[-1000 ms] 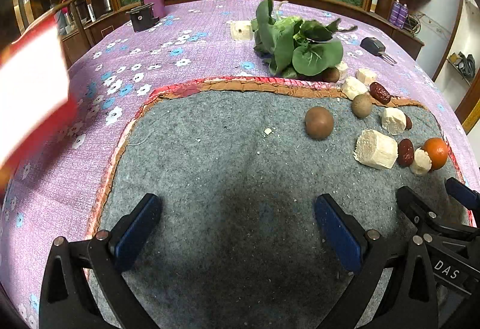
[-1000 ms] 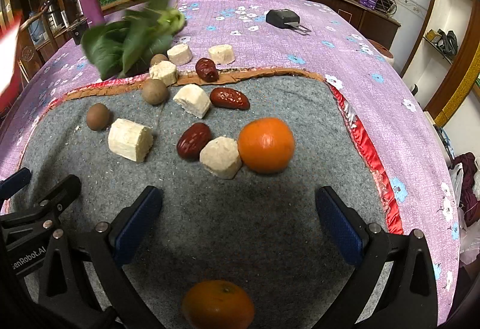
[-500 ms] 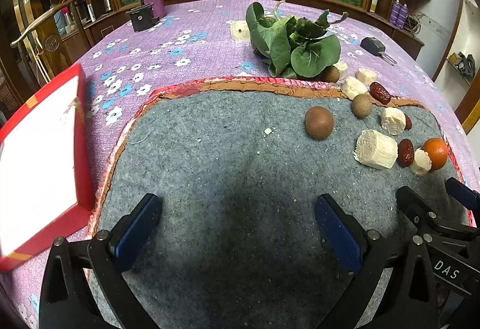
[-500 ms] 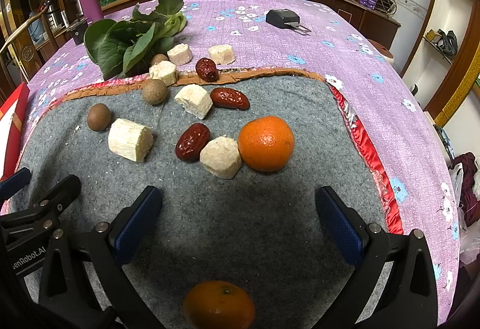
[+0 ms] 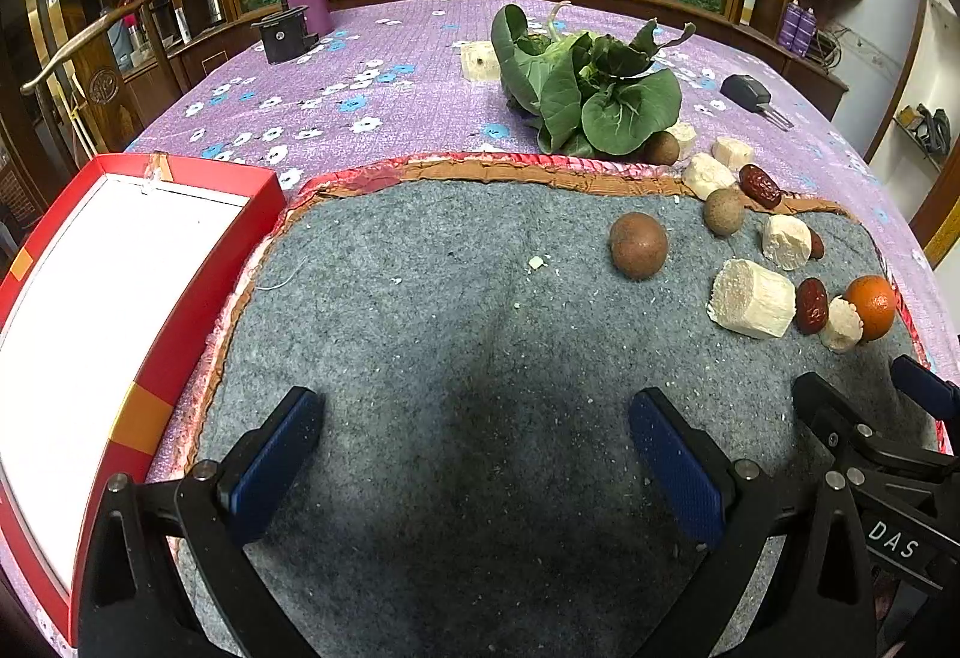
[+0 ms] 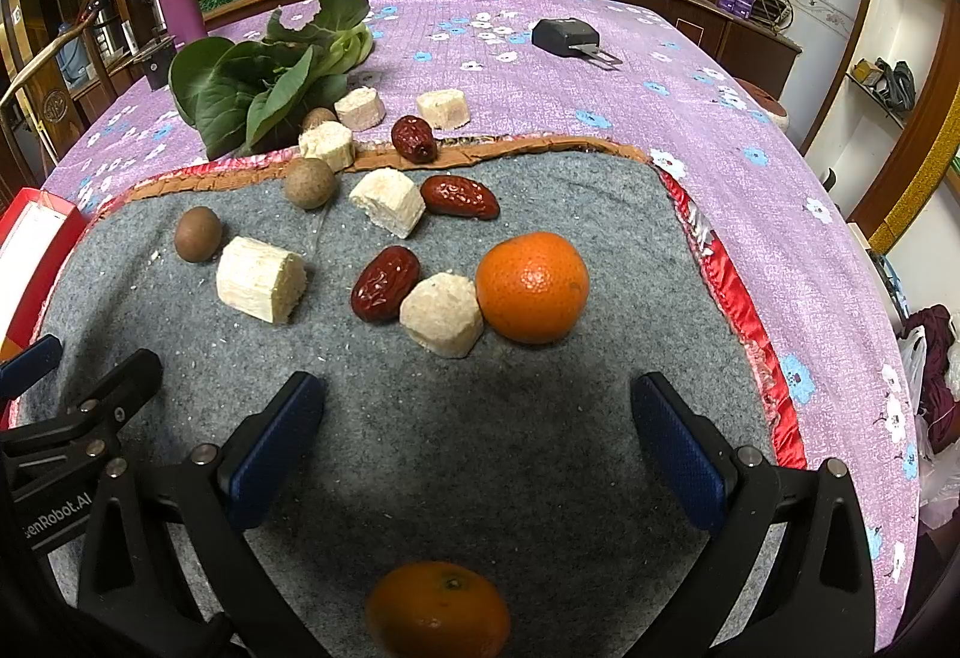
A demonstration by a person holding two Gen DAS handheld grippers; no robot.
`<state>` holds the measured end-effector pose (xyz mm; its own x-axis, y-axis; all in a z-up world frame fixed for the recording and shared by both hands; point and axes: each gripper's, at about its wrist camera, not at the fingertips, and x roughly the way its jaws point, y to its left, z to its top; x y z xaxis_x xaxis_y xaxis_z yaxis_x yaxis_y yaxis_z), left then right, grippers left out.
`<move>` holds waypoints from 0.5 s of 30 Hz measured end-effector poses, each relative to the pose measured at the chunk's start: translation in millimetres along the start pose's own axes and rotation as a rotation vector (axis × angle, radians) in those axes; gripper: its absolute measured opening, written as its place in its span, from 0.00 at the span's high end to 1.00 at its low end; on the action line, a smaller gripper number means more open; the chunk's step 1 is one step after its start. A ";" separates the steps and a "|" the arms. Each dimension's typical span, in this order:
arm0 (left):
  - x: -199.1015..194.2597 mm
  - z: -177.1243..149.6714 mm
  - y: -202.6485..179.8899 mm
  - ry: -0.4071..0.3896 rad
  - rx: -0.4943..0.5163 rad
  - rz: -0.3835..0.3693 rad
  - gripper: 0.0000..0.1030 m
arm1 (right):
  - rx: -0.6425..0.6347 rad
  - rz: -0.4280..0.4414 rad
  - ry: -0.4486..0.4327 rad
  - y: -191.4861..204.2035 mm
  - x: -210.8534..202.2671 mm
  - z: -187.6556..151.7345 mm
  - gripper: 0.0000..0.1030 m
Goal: Organize fruits
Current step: 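Grasp an orange with the right tool while the left tool grasps a brown longan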
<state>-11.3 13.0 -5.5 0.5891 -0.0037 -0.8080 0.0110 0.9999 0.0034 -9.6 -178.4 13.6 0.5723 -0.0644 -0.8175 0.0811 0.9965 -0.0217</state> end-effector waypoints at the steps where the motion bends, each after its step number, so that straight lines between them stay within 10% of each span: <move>1: 0.0 0.1 0.1 0.000 0.000 0.000 0.00 | 0.000 0.000 0.000 0.2 0.0 0.1 0.00; 15: -0.3 0.7 0.3 0.000 -0.001 0.000 0.00 | -0.017 0.015 0.009 -0.7 -0.2 0.0 0.00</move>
<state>-10.9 13.3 -4.8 0.5887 -0.0040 -0.8083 0.0101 0.9999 0.0023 -9.8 -179.1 13.8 0.5661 -0.0487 -0.8229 0.0582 0.9981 -0.0190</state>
